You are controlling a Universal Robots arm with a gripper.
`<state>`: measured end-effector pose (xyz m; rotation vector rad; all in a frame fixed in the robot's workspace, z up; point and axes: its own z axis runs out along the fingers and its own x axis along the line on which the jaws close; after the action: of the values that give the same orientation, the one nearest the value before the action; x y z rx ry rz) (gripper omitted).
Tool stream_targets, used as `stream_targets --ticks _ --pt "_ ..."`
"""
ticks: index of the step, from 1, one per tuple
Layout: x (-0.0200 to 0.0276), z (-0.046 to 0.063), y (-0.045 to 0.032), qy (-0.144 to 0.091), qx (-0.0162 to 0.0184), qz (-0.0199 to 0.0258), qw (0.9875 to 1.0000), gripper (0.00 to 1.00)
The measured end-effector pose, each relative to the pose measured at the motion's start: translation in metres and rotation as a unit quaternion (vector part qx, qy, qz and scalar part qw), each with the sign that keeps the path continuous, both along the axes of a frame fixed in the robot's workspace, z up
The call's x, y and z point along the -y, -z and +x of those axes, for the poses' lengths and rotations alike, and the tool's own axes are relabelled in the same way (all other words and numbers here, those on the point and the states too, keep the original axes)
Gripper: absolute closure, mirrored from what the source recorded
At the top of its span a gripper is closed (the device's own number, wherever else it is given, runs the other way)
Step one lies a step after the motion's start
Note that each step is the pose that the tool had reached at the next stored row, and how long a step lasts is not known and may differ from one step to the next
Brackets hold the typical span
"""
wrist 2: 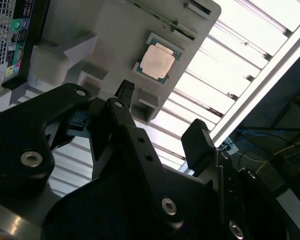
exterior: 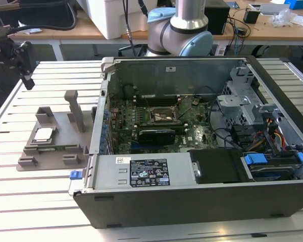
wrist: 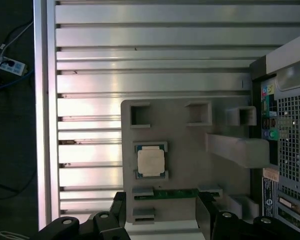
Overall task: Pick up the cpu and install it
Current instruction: 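Pick up the cpu and move it towards the insertion slot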
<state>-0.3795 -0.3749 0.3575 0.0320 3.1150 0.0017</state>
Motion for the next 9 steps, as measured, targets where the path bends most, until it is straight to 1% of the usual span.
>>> stream_targets --ticks 9 --pt "0.0000 0.0000 0.0100 0.000 0.0000 0.0000 1.0000 0.34"
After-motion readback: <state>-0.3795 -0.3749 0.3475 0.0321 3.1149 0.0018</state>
